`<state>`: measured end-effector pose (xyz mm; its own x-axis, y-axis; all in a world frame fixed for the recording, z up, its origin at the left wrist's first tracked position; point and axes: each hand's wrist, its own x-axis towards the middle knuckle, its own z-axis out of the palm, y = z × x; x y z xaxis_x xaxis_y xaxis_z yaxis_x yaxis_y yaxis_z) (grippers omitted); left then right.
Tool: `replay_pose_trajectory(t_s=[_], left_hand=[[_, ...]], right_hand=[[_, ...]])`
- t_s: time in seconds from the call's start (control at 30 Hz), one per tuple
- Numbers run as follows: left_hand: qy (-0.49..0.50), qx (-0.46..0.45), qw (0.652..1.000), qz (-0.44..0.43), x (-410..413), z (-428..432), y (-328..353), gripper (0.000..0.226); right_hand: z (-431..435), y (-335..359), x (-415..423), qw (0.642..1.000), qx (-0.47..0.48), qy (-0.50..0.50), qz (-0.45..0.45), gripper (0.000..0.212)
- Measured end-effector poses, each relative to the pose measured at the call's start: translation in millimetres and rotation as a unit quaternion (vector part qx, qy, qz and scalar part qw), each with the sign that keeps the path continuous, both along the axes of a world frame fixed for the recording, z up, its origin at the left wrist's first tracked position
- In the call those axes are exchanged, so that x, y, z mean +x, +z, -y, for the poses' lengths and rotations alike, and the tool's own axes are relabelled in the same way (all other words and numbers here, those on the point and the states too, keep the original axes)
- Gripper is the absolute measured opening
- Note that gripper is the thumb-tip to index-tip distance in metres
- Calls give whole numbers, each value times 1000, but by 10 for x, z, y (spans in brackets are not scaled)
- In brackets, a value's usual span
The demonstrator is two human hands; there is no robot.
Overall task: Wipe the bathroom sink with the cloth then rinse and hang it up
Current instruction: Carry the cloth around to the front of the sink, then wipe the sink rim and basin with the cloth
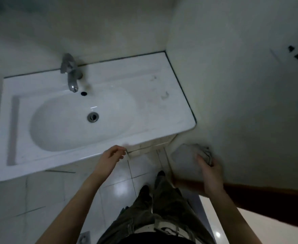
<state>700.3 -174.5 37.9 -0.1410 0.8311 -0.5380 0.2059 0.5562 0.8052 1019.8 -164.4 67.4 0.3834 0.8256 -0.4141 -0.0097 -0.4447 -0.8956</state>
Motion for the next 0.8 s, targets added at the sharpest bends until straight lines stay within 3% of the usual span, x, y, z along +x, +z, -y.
replay_pose_trajectory(t_s=[0.23, 0.43, 0.57, 0.7, 0.8], left_hand=[[66, 24, 997, -40, -80, -740, 25, 22], [109, 38, 993, -26, -146, -1588, -153, 32], [131, 53, 989, -33, -123, -2182, -522, 31], [135, 47, 986, -91, -21, -2727, -949, 66], [177, 49, 976, -115, 112, -3010, -1150, 79]], right_hand=[[-1436, 98, -364, 995, 34, 58, -68, 31], [-2584, 127, -760, 990, 80, 96, -71, 17], [-3352, 86, -956, 984, 142, 104, 18, 8], [-4089, -37, -1140, 953, 205, 142, 172, 36], [-4587, -161, -1414, 911, 228, 184, 291, 37]])
